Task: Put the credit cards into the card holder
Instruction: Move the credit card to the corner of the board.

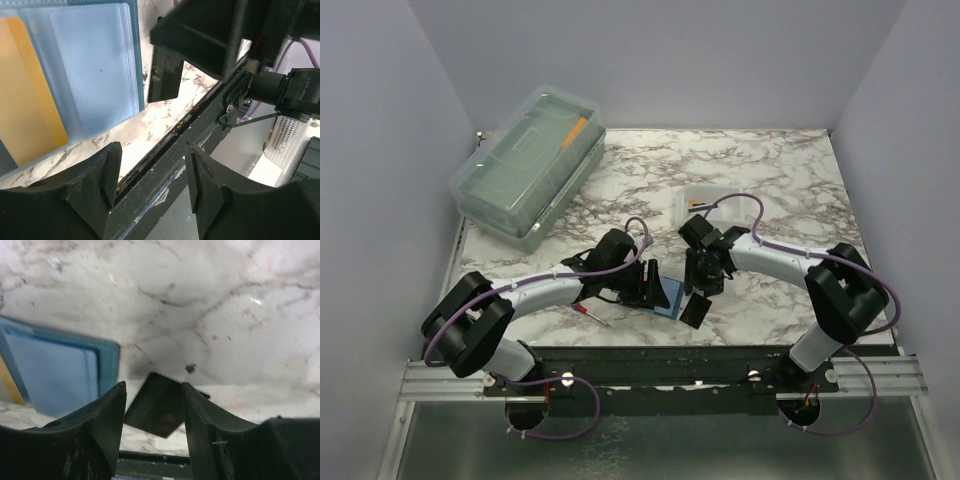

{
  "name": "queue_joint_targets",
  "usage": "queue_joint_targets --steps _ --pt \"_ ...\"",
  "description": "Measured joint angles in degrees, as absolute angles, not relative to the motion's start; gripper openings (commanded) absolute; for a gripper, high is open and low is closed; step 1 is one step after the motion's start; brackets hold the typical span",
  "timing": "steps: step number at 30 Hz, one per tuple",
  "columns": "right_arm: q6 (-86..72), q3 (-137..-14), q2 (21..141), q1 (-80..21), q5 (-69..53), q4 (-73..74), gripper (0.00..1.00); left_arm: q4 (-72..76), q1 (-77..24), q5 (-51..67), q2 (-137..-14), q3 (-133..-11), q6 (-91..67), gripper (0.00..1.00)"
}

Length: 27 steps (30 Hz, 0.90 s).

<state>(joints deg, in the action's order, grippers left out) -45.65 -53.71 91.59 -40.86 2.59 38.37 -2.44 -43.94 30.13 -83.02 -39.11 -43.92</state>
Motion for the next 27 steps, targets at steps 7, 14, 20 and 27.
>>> queue_joint_targets --steps 7,14,20,27 --pt "-45.2 -55.4 94.9 -40.9 2.7 36.7 0.41 -1.8 -44.0 28.4 -76.1 -35.3 -45.6 0.59" --pt "-46.3 -51.5 91.7 -42.0 1.9 34.8 0.4 -1.7 -44.0 27.1 -74.1 -34.5 -46.1 0.59" --pt "-47.2 -49.8 90.2 -42.7 0.7 34.0 0.4 -1.4 -44.0 27.1 -75.5 -34.5 -46.2 0.59" --pt "-48.3 -49.2 89.7 -44.7 -1.1 33.9 0.48 -1.4 -44.0 27.1 -75.6 -34.5 -46.3 0.59"
